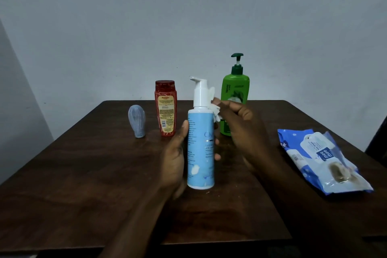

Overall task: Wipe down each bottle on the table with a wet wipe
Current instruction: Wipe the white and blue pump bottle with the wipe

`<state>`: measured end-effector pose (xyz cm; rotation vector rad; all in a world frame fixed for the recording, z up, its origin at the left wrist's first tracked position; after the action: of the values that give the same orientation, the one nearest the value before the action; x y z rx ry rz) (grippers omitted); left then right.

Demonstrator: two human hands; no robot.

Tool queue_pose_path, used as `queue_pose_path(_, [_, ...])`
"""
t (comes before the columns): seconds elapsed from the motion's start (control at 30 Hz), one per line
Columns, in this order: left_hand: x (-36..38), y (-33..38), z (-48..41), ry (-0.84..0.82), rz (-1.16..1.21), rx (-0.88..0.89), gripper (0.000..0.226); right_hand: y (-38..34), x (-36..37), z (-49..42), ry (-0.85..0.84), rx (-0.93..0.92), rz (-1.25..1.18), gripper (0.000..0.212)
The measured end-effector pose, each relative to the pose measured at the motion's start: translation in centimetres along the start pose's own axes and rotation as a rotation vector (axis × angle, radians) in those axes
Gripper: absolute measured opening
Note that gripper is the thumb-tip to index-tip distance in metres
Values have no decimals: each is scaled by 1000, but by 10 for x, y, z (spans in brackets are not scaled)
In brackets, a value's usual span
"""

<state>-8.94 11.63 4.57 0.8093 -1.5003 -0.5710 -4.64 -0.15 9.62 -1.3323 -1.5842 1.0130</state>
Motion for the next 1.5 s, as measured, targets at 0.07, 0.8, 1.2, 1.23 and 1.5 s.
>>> queue_pose_path(0.07, [-2,-1,-2,37,38,10,47,-1,-5,4,33,-117,103,18])
queue_pose_path(0.8, [-7,-4,-8,41,282,-187,50,15,-18,73,2,-1022,775,21])
queue_pose_path(1.2, [-6,-1,-7,122,265,-137,40,10,-8,10,141,-743,549,29])
queue_pose_path(1.23, [-7,0,-8,144,232,-124,37,7,-5,5,142,-743,517,30])
queue_pose_path(1.5, [-7,2,-5,108,258,-155,41,1,10,23,39,-850,666,31])
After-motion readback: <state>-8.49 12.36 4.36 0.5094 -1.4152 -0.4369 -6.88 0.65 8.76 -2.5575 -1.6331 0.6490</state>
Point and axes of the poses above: each hand's wrist, its own z-axis away from the middle knuckle, its own x-axis out of the palm, y = z × x, the point moved 3 cm from there along -z, towards the middle knuckle, and after that the axes turned 7 degrees about y, right-handed, at the moved point
